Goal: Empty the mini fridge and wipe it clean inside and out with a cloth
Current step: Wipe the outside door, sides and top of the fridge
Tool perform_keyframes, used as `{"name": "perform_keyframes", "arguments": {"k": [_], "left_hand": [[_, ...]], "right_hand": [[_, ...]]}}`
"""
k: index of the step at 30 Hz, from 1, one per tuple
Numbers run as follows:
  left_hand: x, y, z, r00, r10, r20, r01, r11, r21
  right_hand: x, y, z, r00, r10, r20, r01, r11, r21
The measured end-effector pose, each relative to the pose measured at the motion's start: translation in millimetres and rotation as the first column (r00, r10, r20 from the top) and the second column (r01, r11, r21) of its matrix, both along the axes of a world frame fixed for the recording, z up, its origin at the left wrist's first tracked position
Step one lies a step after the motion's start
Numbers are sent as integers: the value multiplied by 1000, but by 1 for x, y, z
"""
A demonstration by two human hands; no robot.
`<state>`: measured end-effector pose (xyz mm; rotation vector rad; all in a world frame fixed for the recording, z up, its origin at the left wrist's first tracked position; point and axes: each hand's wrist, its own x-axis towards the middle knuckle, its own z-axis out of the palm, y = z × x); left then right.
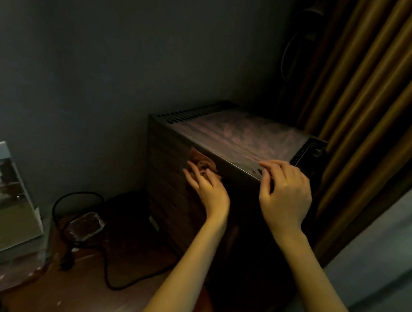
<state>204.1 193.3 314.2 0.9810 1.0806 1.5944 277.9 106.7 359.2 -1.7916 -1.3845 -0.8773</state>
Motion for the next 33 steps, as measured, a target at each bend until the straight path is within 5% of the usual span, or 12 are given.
{"name": "perform_keyframes", "arguments": {"k": [9, 12, 16, 22, 25, 29, 33], "left_hand": [[-6, -28, -17, 878, -137, -459, 339, 855, 393], [-19, 2, -2, 907, -115, -405, 300, 851, 431], [-33, 54, 2, 980, -61, -187, 120, 938, 324], [-44, 85, 3, 999, -15, -50, 23, 988, 154], [-32, 62, -4, 994, -9, -108, 34, 973, 227], [-20, 15, -20, 920, -24, -392, 226, 849, 478], [-28, 36, -12, 909, -23, -415, 258, 814, 521]], "right_hand": [[-17, 13, -17, 971, -228, 67, 204, 945, 257], [-21, 18, -26, 956, -285, 67, 251, 916, 311], [-20, 22, -34, 947, -301, 111, 248, 906, 343], [-21, 26, -34, 937, -320, 137, 258, 903, 344], [-25, 31, -34, 932, -336, 134, 275, 900, 339], [-37, 45, -31, 949, -265, 170, 205, 929, 307], [-47, 59, -31, 956, -205, 207, 150, 955, 257]]}}
